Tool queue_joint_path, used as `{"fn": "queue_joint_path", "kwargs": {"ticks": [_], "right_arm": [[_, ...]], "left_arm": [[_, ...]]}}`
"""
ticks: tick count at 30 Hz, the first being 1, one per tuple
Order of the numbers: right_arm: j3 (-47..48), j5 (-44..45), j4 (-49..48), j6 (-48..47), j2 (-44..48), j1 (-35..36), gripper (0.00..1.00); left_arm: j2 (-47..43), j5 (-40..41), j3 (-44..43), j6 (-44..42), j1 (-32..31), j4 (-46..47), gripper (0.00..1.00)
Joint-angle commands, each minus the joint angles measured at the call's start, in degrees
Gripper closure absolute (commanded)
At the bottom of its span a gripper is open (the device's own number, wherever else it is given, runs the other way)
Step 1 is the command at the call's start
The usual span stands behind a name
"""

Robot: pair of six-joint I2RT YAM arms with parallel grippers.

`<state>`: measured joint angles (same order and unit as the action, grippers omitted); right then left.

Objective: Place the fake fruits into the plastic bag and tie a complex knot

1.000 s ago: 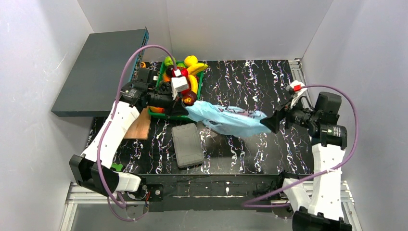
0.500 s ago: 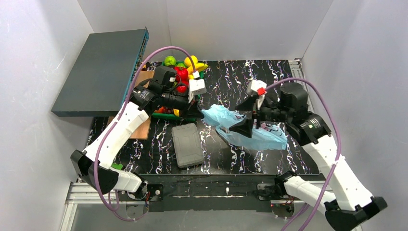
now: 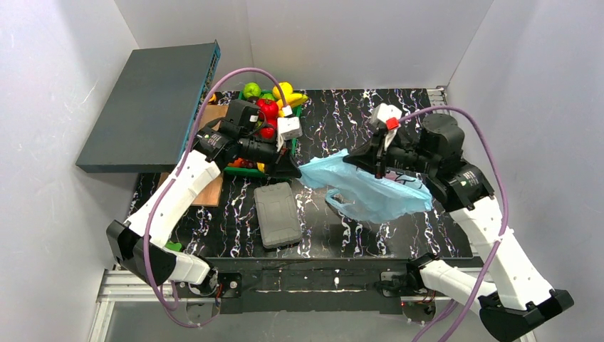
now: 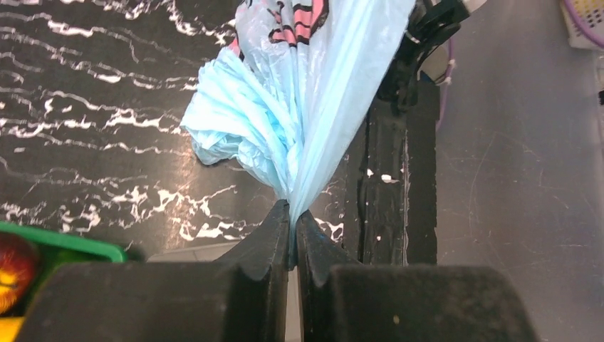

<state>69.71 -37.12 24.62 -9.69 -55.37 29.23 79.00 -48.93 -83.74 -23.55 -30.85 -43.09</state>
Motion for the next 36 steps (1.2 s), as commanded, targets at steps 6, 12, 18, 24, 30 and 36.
{"fn": "queue_joint_path", "kwargs": {"ticks": [6,12,18,24,30,36], "right_arm": [[4.5,-7.6,-1.6,4.9,0.0,-5.6,0.99],[4.7,-8.5,0.0,3.3,-1.5,-2.9,0.99],[5.5,-7.2,1.3,2.7,-2.1,-0.1,0.99],[5.7,-4.3,5.1,2.3,0.4,-0.4,0.67],[1.9,-3.4,24.9,-10.2,4.3,-14.2,0.02],[-2.5,-3.1,36.6,-26.0,2.6,-23.5,0.02]], "left_arm": [[-3.1,-3.7,-1.7,2.1,1.7,-1.3,0.08],[-2.6,1.6,-8.2,5.9,-4.2,4.5,0.02],[2.6,2.9,-10.4,7.3,-9.5,6.8,0.03],[4.5,-0.5,-10.6,10.2,-9.8,5.9,1.00],[-0.6,-6.7,-5.2,14.9,-2.2,10.7,1.00],[-1.3,-10.6,-3.9,13.4,-0.7,11.6,1.00]]}}
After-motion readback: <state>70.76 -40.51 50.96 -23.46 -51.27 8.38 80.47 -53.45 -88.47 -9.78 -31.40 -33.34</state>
